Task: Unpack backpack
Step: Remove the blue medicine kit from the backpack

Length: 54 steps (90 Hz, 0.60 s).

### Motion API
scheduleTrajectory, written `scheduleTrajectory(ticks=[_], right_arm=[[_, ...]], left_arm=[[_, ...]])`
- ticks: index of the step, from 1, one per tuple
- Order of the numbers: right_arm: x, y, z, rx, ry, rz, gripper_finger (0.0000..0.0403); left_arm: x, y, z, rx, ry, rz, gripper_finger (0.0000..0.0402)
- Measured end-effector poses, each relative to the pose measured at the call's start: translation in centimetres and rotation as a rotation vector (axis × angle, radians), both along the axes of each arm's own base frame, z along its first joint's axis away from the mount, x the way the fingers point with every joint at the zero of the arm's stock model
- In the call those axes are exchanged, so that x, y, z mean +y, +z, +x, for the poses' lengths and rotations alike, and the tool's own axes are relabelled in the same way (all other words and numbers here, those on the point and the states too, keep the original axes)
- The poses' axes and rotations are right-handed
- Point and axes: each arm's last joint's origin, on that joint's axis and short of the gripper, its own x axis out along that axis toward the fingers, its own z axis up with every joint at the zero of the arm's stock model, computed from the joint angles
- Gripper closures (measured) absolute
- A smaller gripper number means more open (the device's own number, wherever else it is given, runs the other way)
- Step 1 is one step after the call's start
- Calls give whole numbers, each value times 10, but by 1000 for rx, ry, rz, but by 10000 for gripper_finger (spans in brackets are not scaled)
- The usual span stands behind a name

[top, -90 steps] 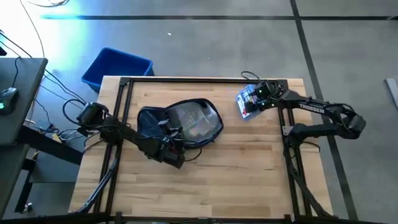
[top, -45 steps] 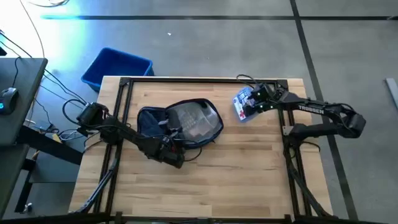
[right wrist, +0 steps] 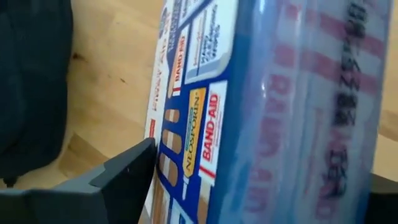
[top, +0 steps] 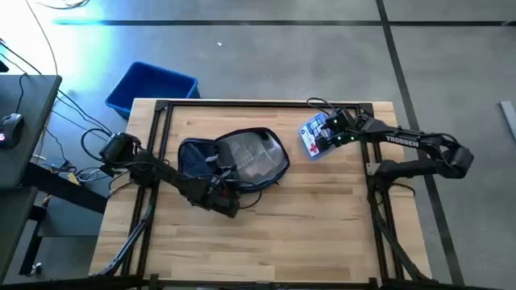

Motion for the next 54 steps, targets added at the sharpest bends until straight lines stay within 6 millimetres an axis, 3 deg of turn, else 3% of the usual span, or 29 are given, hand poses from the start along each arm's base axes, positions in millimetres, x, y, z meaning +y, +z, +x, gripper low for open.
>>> scheduleTrajectory(ticks=[54], right_arm=[[-2, 0, -1, 16, -22, -21, 89]], left_arm=[[0, 0, 0, -1, 0, -2, 395]])
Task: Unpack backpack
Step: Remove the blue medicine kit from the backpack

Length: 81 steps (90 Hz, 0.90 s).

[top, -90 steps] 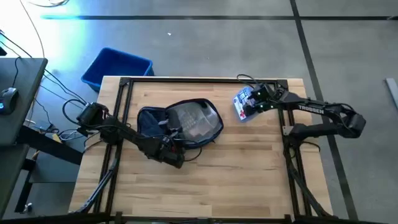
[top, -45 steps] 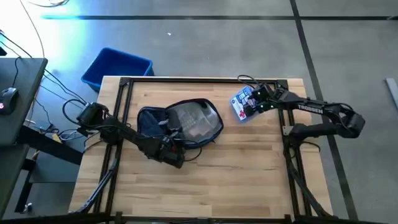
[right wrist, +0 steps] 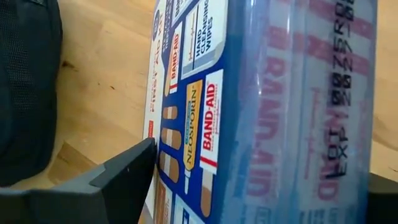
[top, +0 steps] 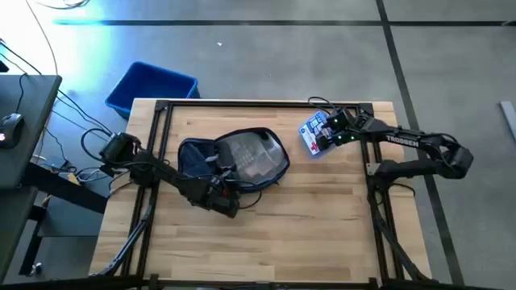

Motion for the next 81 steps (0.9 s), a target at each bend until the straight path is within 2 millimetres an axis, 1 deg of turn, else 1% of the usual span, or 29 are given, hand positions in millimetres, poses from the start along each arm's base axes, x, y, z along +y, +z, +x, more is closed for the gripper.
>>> scheduleTrajectory(ticks=[27, 50, 58, 64, 70, 75, 81], right_arm=[[0, 0, 0, 2, -3, -2, 89], [-2, 2, -1, 29, -43, -30, 88], [-2, 12, -1, 64, -75, 0, 88], [-4, 27, -1, 110, -117, -6, 88], [-4, 40, -4, 194, -164, -29, 88], [-2, 45, -7, 242, -177, -15, 88], [-3, 51, -8, 244, -172, 3, 88]], left_arm=[[0, 0, 0, 0, 0, 0, 395], [0, 0, 0, 0, 0, 0, 395], [0, 0, 0, 0, 0, 0, 395], [0, 0, 0, 0, 0, 0, 395], [0, 0, 0, 0, 0, 0, 395], [0, 0, 0, -1, 0, 0, 395], [0, 0, 0, 0, 0, 0, 395]])
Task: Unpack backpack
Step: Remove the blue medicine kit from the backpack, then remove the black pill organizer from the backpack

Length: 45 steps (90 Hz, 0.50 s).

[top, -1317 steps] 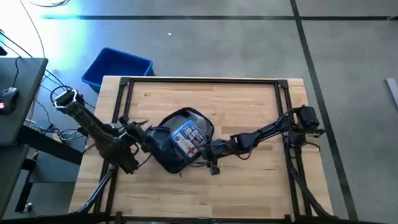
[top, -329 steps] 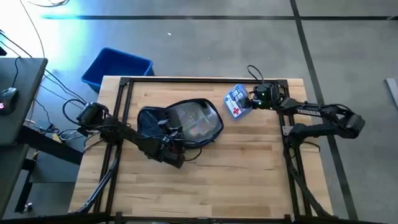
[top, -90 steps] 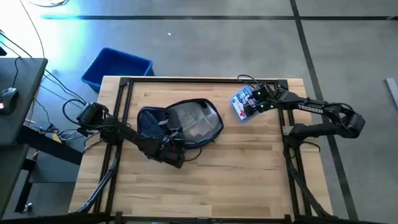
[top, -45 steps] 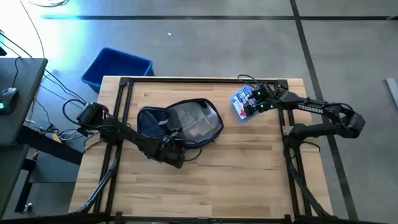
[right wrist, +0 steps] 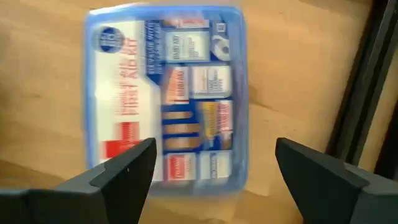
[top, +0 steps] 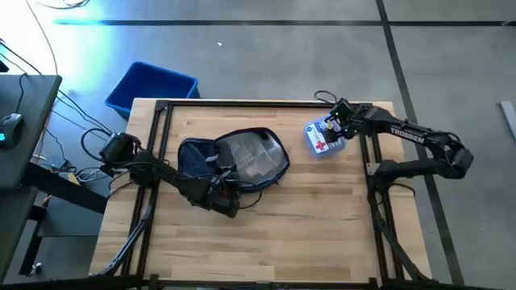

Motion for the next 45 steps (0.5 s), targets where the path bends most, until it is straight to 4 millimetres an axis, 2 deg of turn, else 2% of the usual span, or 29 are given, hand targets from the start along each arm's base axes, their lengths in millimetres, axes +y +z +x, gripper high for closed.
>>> scheduleTrajectory(ticks=[21, 32, 45], right_arm=[[4, 9, 7, 20, 34, -66, 89], [10, 11, 20, -30, 140, -113, 89], [28, 16, 43, -105, 287, -204, 89]], left_arm=[[0, 0, 0, 4, -3, -13, 395], [0, 0, 0, 11, -6, -7, 395], [0, 0, 0, 13, -8, -2, 395]])
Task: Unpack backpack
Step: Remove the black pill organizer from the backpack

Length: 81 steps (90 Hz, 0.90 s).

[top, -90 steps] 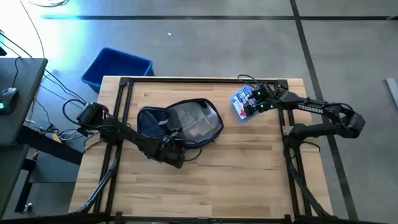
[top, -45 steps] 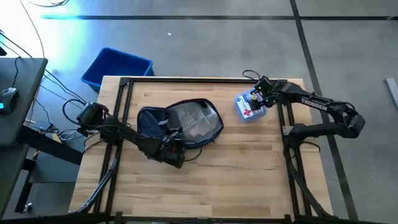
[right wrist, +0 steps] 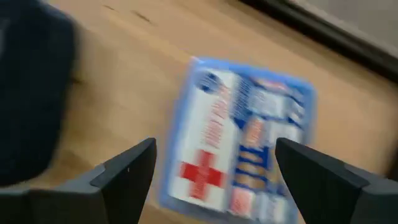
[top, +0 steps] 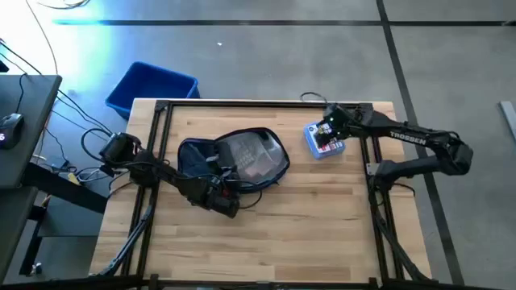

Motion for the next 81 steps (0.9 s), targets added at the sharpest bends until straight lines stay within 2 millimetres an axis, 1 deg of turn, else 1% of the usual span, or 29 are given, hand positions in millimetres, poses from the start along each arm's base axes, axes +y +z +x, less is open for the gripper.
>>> scheduleTrajectory(ticks=[6, 13, 20, 28, 41, 45, 51, 59, 67, 71, 81], right_arm=[[11, 4, 12, -51, 63, -57, 89], [24, 8, 25, -111, 148, -112, 89], [37, 12, 35, -177, 229, -150, 89], [53, 17, 45, -238, 307, -177, 89], [81, 22, 59, -337, 428, -225, 89], [88, 21, 63, -349, 455, -223, 89], [95, 16, 69, -346, 477, -226, 89], [103, 5, 80, -310, 499, -268, 89], [108, -8, 96, -316, 524, -296, 89], [110, -13, 105, -348, 543, -304, 89], [119, -18, 128, -506, 657, -281, 89]], left_arm=[[-3, 1, -1, -2, -10, 7, 395], [-7, 6, -4, -24, -20, 25, 395], [-11, 18, -8, -68, -31, 15, 395], [-14, 38, -17, -145, -47, -25, 395], [-24, 74, -40, -293, -102, -114, 395], [-27, 81, -50, -329, -123, -136, 395], [-28, 88, -65, -377, -136, -131, 395], [-27, 89, -85, -448, -140, -134, 395], [-23, 85, -99, -483, -147, -171, 395], [-21, 81, -104, -496, -147, -190, 395], [-16, 71, -113, -519, -135, -218, 395]])
